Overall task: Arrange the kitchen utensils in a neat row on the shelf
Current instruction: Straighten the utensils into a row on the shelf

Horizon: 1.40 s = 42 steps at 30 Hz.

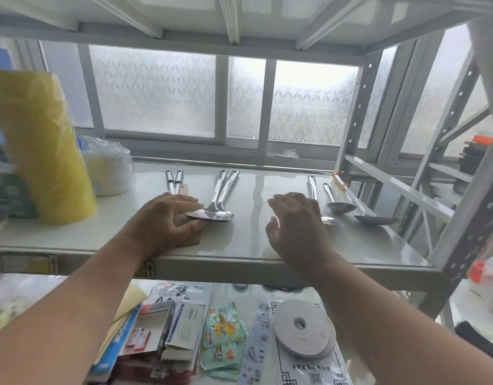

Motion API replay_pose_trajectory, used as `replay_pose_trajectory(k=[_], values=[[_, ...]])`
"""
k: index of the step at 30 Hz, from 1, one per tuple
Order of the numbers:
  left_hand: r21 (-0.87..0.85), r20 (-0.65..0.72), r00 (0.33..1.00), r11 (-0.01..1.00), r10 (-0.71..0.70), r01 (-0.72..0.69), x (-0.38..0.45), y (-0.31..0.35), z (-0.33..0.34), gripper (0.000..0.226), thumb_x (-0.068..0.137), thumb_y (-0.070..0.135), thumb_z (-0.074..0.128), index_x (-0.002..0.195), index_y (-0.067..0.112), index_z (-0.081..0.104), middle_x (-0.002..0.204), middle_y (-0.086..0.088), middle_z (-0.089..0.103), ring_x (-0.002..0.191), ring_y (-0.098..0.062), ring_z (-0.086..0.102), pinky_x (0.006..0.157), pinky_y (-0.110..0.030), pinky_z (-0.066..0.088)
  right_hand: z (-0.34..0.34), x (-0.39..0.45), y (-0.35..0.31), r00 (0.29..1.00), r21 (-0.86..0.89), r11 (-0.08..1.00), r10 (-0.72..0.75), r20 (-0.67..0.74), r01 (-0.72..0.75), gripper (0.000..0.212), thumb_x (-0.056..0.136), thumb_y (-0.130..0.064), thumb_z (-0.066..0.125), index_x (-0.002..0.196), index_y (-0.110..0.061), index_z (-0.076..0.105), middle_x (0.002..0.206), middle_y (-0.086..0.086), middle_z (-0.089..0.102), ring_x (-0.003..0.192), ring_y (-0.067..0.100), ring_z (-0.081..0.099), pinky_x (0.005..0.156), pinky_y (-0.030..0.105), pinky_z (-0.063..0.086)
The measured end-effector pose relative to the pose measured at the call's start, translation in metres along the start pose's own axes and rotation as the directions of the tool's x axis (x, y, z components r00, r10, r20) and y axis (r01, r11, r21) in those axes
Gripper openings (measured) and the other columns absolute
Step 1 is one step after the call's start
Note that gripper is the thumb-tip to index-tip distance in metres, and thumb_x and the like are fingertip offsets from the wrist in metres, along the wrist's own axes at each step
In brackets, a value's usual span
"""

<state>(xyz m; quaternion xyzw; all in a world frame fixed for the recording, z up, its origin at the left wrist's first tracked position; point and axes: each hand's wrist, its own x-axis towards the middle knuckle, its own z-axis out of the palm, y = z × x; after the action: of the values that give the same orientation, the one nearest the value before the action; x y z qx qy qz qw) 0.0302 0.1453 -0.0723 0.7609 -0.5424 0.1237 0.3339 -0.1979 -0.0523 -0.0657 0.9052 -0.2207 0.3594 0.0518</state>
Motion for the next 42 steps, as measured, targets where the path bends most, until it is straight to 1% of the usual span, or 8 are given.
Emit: replay_pose_trajectory(k=[4,6,8,11,20,23,33,42], values=[[0.025,0.014,1.000,0.999,-0.023,0.023,0.001,0.002,-0.004,0.061,0.079,0.068,0.065,0.129,0.035,0.076,0.135,0.010,0.069,0.129,-0.011,0.057,0.115,-0.040,0.044,0.004,0.019,-0.049,0.963,0.386,0.920,-0.162,0.213,0.070,0.057,0.090,-0.030,0.062,0.143,-0.013,0.054,0.144,0.005,0.058,0.134,0.024,0.048,0.114,0.033,0.035],[0.028,0.020,0.999,0.999,-0.031,0.030,0.000,0.002,-0.005,0.059,0.080,0.070,0.065,0.128,0.038,0.076,0.137,0.008,0.069,0.129,-0.014,0.057,0.114,-0.043,0.045,0.011,0.032,-0.074,0.920,0.401,0.915,-0.199,0.337,0.051,0.057,0.095,-0.035,0.058,0.149,-0.022,0.047,0.147,0.003,0.056,0.135,0.023,0.048,0.112,0.032,0.036],[0.036,0.028,0.999,0.999,-0.032,0.031,0.000,0.000,-0.004,0.053,0.082,0.070,0.063,0.123,0.042,0.078,0.139,0.007,0.069,0.131,-0.015,0.056,0.114,-0.046,0.045,0.016,0.042,-0.090,0.899,0.238,0.963,-0.213,0.383,0.127,0.038,0.100,-0.035,0.050,0.137,-0.034,0.056,0.127,0.005,0.067,0.118,0.028,0.060,0.090,0.036,0.048],[0.036,0.037,0.998,0.998,-0.051,0.050,0.000,-0.002,-0.004,0.047,0.083,0.067,0.061,0.117,0.042,0.081,0.138,0.008,0.070,0.130,-0.014,0.056,0.112,-0.049,0.045,0.009,0.043,-0.100,0.923,-0.026,0.968,-0.230,0.308,0.250,0.024,0.098,-0.019,0.046,0.109,-0.027,0.066,0.098,0.006,0.070,0.092,0.032,0.067,0.067,0.033,0.036],[0.051,0.037,0.996,0.996,-0.079,0.077,0.005,-0.002,0.000,0.068,0.079,0.066,0.063,0.138,0.032,0.071,0.146,0.011,0.064,0.137,-0.013,0.052,0.118,-0.048,0.040,0.022,0.034,-0.084,0.949,0.074,0.957,-0.289,0.123,0.282,0.023,0.086,-0.005,0.053,0.101,-0.014,0.068,0.093,0.005,0.062,0.090,0.031,0.060,0.071,0.040,0.051],[0.057,0.063,0.993,0.994,-0.098,0.095,0.006,0.000,0.000,0.074,0.077,0.074,0.055,0.138,0.036,0.070,0.150,0.013,0.060,0.141,-0.013,0.048,0.119,-0.051,0.036,0.021,0.032,-0.076,0.971,0.020,0.972,-0.234,0.041,0.233,0.036,0.085,-0.003,0.059,0.121,-0.007,0.064,0.102,0.012,0.060,0.091,0.035,0.060,0.069,0.044,0.054],[0.085,0.123,0.989,0.994,-0.077,0.067,0.009,-0.008,0.004,0.030,0.081,0.075,0.051,0.093,0.057,0.072,0.146,0.021,0.059,0.139,-0.007,0.046,0.115,-0.050,0.034,0.007,0.030,-0.053,0.991,-0.024,0.991,-0.131,-0.012,0.131,0.024,0.078,-0.001,0.063,0.096,-0.015,0.071,0.093,0.006,0.055,0.083,0.031,0.056,0.067,0.040,0.048],[0.020,0.058,0.996,0.997,-0.070,0.069,0.007,-0.005,0.004,0.043,0.075,0.079,0.056,0.089,0.045,0.079,0.133,0.020,0.065,0.128,-0.004,0.052,0.114,-0.045,0.038,-0.004,0.010,-0.028,0.998,-0.114,0.991,-0.069,0.012,0.070,0.036,0.076,0.000,0.047,0.101,-0.008,0.072,0.094,0.010,0.058,0.083,0.037,0.059,0.059,0.041,0.050]])
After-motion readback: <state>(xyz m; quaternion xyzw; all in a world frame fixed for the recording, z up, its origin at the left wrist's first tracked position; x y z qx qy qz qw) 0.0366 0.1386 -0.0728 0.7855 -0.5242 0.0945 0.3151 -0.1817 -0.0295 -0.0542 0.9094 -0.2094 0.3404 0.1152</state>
